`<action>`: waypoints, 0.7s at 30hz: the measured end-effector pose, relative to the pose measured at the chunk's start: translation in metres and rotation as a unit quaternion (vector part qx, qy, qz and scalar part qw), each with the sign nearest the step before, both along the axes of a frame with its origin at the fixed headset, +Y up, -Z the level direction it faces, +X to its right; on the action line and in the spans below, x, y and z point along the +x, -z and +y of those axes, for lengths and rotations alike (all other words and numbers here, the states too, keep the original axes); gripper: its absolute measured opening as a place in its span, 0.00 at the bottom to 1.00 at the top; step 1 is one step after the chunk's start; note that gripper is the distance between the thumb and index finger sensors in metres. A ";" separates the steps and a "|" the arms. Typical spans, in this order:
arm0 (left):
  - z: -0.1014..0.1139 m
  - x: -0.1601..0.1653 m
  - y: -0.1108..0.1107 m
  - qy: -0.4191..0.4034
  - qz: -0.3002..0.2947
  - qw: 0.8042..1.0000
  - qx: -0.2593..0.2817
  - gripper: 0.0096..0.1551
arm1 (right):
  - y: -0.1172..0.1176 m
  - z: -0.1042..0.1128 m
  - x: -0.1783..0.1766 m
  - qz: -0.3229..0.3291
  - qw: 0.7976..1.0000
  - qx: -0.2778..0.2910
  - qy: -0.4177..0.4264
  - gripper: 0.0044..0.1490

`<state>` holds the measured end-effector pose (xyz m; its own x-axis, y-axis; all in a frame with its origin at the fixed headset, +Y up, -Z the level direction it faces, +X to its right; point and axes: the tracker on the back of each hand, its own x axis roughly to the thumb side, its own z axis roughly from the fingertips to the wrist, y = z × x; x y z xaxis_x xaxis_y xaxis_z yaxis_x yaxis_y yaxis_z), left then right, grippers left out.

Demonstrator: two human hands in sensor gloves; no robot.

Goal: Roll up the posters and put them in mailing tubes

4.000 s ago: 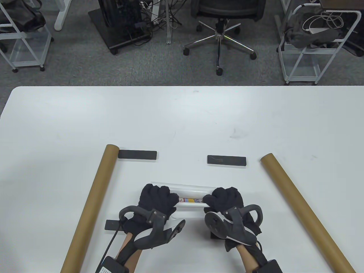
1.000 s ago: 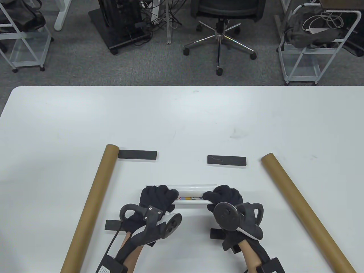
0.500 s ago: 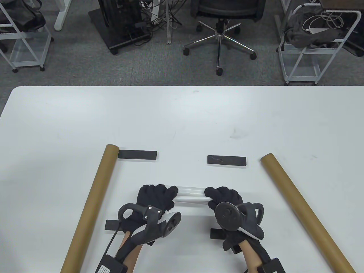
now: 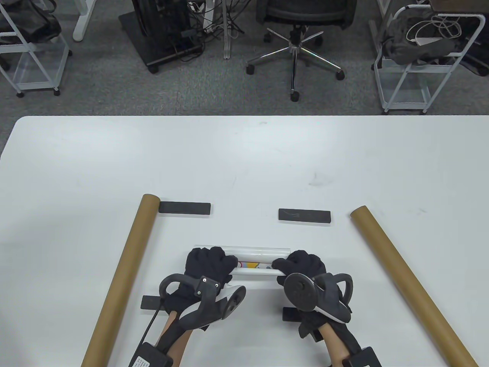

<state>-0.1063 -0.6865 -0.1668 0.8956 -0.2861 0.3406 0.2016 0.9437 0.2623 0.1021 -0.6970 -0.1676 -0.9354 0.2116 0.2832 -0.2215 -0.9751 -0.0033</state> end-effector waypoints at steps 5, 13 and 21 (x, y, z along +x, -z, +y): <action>-0.001 -0.002 0.001 -0.007 0.000 1.000 -0.008 0.27 | 0.000 0.000 0.001 0.004 1.000 -0.002 0.007 0.36; -0.004 -0.002 0.002 -0.003 -0.003 1.000 -0.011 0.30 | 0.000 -0.001 -0.001 0.020 0.999 -0.018 0.018 0.34; -0.003 -0.003 0.001 0.005 -0.004 1.000 0.002 0.22 | -0.002 -0.002 -0.004 0.016 1.000 0.011 0.001 0.28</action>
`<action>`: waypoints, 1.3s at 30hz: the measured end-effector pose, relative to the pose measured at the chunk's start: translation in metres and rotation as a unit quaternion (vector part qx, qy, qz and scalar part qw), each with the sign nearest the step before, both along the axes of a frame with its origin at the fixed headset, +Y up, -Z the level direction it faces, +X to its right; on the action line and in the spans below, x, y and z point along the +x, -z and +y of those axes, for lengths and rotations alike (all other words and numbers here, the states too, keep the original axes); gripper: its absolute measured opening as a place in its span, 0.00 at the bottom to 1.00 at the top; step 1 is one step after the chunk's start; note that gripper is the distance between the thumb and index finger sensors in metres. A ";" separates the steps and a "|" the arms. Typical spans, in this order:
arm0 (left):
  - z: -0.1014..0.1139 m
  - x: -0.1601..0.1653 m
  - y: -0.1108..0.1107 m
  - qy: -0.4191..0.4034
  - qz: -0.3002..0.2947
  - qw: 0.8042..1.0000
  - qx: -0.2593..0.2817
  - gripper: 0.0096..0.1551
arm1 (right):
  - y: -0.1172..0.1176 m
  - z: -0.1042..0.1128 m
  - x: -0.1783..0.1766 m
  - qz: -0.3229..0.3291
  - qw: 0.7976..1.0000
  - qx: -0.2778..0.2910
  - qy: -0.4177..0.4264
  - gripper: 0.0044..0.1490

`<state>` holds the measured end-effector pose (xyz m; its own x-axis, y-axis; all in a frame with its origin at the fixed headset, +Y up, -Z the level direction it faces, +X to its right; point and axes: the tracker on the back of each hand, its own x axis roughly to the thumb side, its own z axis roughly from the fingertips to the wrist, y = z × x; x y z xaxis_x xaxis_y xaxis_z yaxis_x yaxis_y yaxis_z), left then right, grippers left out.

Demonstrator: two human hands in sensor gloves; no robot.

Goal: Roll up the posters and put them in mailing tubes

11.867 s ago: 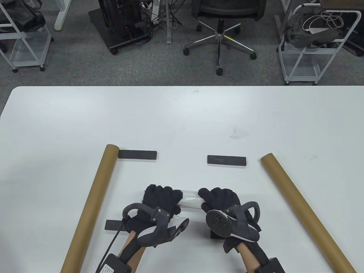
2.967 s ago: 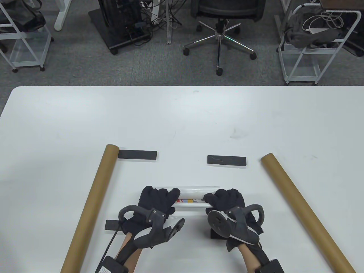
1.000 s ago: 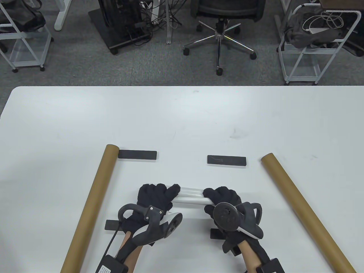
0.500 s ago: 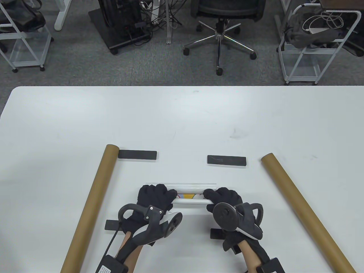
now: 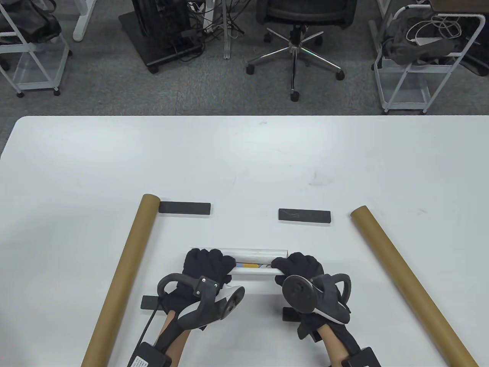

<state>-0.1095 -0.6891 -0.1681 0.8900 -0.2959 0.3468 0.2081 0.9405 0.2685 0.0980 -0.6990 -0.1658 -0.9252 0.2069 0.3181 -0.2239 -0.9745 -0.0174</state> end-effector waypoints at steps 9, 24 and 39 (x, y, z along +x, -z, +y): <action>0.003 0.005 -0.004 0.030 0.007 0.999 0.024 0.24 | 0.000 0.000 0.002 -0.012 1.000 -0.004 -0.008 0.28; 0.000 0.001 0.000 -0.003 0.003 1.000 -0.003 0.29 | 0.002 -0.001 0.005 -0.014 1.000 -0.003 0.015 0.31; 0.000 -0.001 -0.001 -0.004 0.002 1.000 0.014 0.26 | 0.002 0.001 0.006 -0.028 1.000 0.012 0.005 0.33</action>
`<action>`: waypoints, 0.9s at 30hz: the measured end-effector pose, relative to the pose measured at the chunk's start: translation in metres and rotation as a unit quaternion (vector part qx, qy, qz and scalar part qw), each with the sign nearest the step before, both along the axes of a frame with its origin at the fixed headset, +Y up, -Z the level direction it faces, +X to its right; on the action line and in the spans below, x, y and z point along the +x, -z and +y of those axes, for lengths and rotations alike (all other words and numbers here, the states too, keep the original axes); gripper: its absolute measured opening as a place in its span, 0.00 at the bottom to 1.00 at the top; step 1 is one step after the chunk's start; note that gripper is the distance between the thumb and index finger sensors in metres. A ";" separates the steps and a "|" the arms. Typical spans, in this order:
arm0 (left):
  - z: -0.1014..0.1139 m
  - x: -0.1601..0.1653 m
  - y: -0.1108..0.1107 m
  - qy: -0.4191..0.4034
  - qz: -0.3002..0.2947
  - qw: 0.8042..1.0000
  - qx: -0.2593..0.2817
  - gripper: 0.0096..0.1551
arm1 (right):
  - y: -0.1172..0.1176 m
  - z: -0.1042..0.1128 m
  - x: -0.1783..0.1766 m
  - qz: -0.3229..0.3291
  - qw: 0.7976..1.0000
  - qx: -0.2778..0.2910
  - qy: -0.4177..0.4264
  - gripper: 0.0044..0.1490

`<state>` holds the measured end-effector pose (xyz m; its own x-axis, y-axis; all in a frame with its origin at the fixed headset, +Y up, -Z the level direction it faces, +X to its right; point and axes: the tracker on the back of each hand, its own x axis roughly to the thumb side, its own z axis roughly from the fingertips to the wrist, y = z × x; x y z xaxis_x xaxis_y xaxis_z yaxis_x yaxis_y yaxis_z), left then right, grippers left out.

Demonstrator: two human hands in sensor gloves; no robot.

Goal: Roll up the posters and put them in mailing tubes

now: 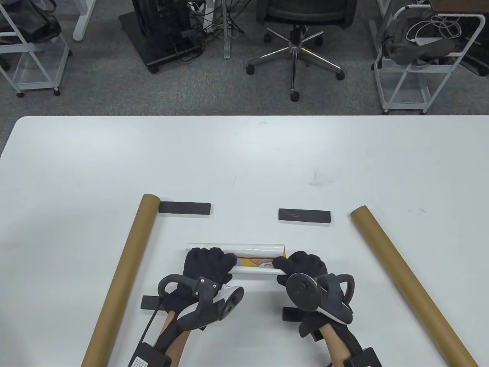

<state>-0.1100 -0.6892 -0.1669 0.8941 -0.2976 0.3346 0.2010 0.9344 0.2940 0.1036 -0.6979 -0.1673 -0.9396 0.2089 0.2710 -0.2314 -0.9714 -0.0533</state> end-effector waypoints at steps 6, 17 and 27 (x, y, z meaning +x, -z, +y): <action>0.001 0.000 0.000 -0.006 0.002 1.000 0.000 0.30 | 0.001 0.000 0.002 -0.005 1.000 0.008 0.002 0.33; 0.002 0.001 -0.001 -0.004 -0.003 1.000 -0.014 0.34 | 0.001 -0.004 -0.002 0.023 0.998 -0.050 -0.004 0.36; 0.002 0.002 -0.001 0.001 0.004 1.000 -0.008 0.25 | 0.000 -0.006 -0.005 0.007 0.999 -0.028 -0.028 0.29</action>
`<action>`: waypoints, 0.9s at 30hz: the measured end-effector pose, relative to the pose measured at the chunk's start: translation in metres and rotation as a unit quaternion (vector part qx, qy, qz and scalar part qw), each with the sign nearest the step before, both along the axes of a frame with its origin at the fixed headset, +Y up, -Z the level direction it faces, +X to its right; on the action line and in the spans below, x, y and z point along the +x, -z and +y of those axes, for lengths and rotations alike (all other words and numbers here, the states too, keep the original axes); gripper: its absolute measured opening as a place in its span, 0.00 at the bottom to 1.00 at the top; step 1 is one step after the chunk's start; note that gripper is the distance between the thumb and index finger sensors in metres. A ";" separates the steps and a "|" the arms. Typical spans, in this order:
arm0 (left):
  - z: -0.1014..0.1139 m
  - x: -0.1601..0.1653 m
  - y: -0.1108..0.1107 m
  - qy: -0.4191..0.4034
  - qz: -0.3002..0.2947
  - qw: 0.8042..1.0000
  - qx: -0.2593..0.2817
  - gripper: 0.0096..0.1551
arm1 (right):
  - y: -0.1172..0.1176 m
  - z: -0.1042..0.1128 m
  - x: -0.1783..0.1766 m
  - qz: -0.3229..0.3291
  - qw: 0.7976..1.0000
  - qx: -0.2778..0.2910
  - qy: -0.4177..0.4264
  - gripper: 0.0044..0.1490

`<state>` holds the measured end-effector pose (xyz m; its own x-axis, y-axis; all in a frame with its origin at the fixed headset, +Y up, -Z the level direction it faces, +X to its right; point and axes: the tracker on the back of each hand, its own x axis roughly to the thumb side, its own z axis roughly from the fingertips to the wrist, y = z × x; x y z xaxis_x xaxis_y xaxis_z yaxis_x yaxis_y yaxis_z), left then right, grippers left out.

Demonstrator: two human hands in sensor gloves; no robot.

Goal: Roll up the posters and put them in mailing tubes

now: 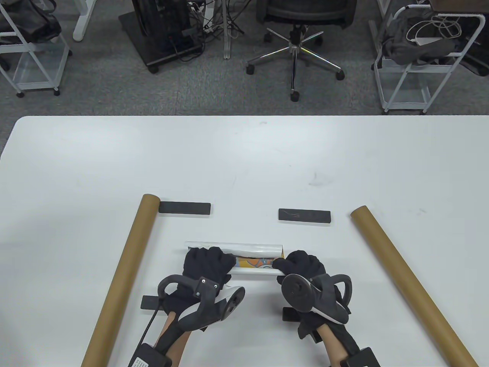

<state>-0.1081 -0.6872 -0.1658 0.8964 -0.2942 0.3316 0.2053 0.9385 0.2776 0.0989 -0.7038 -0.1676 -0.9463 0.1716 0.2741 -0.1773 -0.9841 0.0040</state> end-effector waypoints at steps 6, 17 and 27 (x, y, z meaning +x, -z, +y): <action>0.001 -0.001 0.000 -0.001 -0.003 1.000 0.007 0.26 | 0.002 -0.001 0.003 0.003 1.000 -0.005 0.018 0.33; -0.001 0.000 0.000 -0.002 -0.004 1.000 0.001 0.37 | 0.003 0.001 0.008 -0.004 0.999 -0.002 0.032 0.33; -0.001 0.000 0.000 -0.009 -0.011 1.000 -0.014 0.30 | 0.003 0.000 0.006 0.007 0.999 -0.025 0.040 0.35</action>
